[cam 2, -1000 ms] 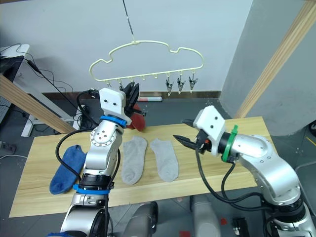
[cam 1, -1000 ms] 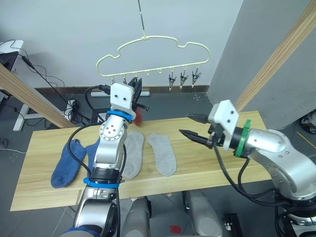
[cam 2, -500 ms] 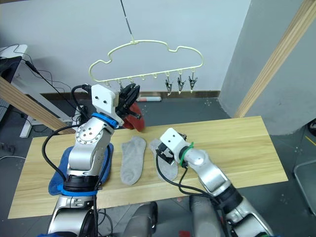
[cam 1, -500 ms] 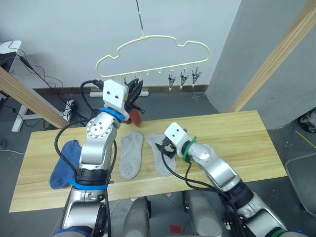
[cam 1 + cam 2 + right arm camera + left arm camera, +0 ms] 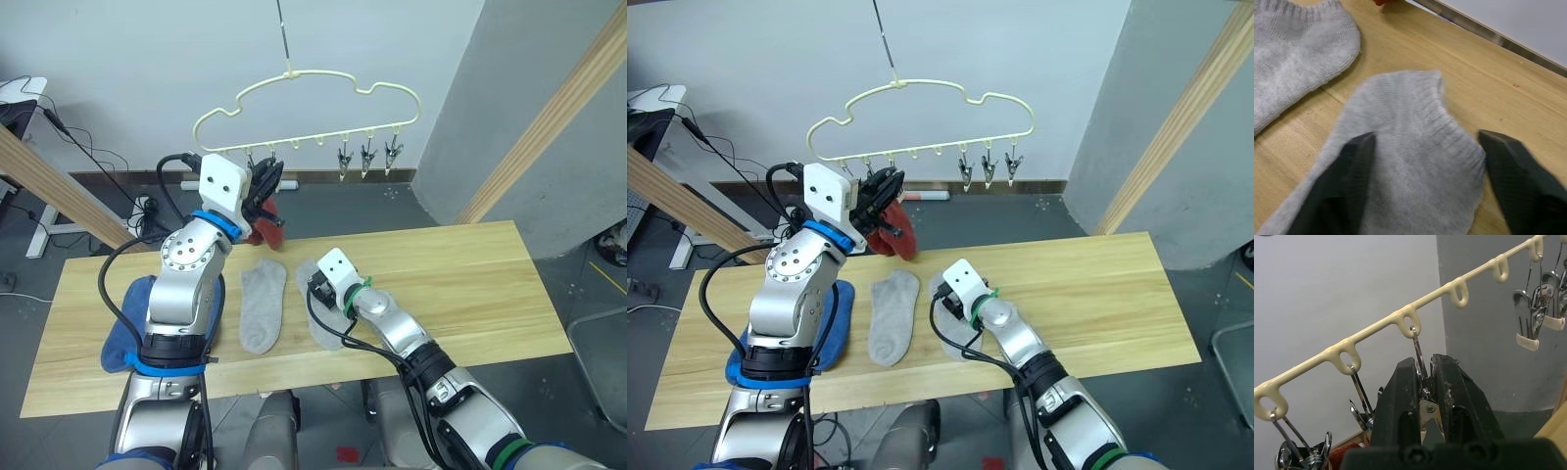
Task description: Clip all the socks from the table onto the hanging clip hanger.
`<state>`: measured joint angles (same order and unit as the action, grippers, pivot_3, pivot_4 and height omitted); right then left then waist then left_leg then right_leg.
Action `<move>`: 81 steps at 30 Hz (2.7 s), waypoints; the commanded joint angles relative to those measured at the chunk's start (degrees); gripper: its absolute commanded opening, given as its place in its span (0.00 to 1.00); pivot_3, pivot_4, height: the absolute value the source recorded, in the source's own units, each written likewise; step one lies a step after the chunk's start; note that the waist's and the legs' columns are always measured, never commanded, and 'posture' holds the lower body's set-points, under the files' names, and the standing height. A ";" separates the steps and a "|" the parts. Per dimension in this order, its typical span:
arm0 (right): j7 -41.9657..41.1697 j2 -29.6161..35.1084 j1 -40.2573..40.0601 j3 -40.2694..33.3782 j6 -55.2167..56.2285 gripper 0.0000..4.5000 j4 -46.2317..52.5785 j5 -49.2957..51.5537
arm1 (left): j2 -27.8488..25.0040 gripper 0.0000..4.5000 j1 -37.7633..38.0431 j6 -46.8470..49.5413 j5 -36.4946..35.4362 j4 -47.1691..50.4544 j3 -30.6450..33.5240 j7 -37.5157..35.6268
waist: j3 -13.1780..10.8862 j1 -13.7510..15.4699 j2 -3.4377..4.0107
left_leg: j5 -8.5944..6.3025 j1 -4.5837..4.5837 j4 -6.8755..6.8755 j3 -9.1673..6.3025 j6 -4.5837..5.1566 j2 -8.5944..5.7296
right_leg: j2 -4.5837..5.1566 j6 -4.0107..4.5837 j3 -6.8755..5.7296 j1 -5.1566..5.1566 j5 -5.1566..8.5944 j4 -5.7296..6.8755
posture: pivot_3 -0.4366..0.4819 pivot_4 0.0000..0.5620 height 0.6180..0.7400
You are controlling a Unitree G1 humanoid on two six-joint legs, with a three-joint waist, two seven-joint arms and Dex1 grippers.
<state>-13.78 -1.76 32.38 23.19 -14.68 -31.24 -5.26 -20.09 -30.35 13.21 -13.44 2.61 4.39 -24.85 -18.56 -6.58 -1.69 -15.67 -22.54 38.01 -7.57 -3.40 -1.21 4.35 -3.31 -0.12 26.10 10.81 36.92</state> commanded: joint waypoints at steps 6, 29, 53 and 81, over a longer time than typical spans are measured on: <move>-1.16 0.15 -2.89 0.15 0.04 0.03 7.69 -2.32 | -0.71 0.04 -0.16 2.58 -3.64 3.85 1.22 -2.37 | 0.00 0.00 0.00 | 0.01 -0.01 0.01 0.00 -0.01 0.00 | 0.00 0.00 0.01 0.00 0.00 0.00 | 0.28 0.58 1.00; -12.18 9.54 7.39 5.31 -1.63 0.00 28.71 -13.05 | -4.58 0.04 -3.58 21.66 -19.38 8.69 4.95 -6.83 | 0.00 -0.50 0.00 | 0.01 -0.05 0.00 0.00 -0.02 0.01 | -0.04 0.00 0.04 0.03 0.00 -0.04 | 0.24 0.58 1.00; -10.91 9.16 10.07 3.74 0.39 0.00 28.69 -14.54 | -5.21 0.04 -1.69 20.42 -17.79 9.20 4.27 -7.86 | 0.00 -0.51 0.00 | 0.01 -0.05 -0.01 0.01 -0.03 0.02 | -0.04 0.01 0.05 0.05 -0.01 -0.04 | 0.24 0.58 1.00; -10.78 7.00 10.76 1.99 0.10 0.00 28.29 -13.38 | -6.89 0.59 0.04 20.27 -17.77 9.34 3.89 -9.53 | 0.00 -0.50 0.00 | 0.01 -0.04 -0.01 0.01 -0.03 0.02 | -0.04 0.01 0.06 0.05 -0.01 -0.03 | 0.25 0.57 1.00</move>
<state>-24.74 6.18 42.05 25.97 -15.47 -4.07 -19.04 -26.30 -30.45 34.43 -31.13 9.38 8.15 -33.74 -18.57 -7.08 -1.69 -15.66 -22.59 38.00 -7.56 -3.43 -1.19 4.32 -3.30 -0.06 26.15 10.80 36.88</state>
